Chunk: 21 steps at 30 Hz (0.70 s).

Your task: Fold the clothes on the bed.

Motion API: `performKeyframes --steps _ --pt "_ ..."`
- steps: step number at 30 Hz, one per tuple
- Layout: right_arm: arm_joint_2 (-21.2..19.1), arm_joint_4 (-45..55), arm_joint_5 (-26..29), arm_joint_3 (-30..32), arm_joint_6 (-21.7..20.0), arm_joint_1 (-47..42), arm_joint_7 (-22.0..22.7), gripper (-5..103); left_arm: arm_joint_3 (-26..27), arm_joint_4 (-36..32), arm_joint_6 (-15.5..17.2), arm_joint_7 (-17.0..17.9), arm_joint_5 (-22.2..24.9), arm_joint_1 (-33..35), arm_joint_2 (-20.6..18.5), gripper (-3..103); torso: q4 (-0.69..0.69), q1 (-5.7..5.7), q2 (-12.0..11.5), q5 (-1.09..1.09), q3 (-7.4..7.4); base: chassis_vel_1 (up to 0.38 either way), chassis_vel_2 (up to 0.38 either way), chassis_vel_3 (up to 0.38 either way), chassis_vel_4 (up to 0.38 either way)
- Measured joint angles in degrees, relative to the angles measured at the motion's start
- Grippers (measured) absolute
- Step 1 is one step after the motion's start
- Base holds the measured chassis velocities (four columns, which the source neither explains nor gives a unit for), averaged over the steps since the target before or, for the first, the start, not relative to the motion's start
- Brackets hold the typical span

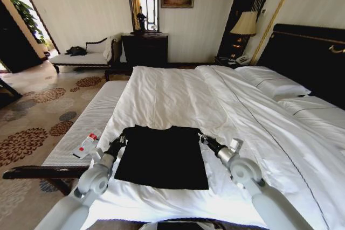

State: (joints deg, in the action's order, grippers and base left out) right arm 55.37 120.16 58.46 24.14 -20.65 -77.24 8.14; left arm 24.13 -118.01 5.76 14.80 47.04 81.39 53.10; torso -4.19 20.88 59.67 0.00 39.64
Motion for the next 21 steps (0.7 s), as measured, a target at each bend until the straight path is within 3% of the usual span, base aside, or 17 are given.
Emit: performKeyframes --steps 21 --pt "2.71 3.38 -4.41 1.96 1.55 -9.58 -1.49 1 3.14 -2.57 -1.48 -0.99 -4.31 7.78 5.3 2 0.0 0.0 -0.01 0.0 0.0 0.0 0.0 0.0 0.0"
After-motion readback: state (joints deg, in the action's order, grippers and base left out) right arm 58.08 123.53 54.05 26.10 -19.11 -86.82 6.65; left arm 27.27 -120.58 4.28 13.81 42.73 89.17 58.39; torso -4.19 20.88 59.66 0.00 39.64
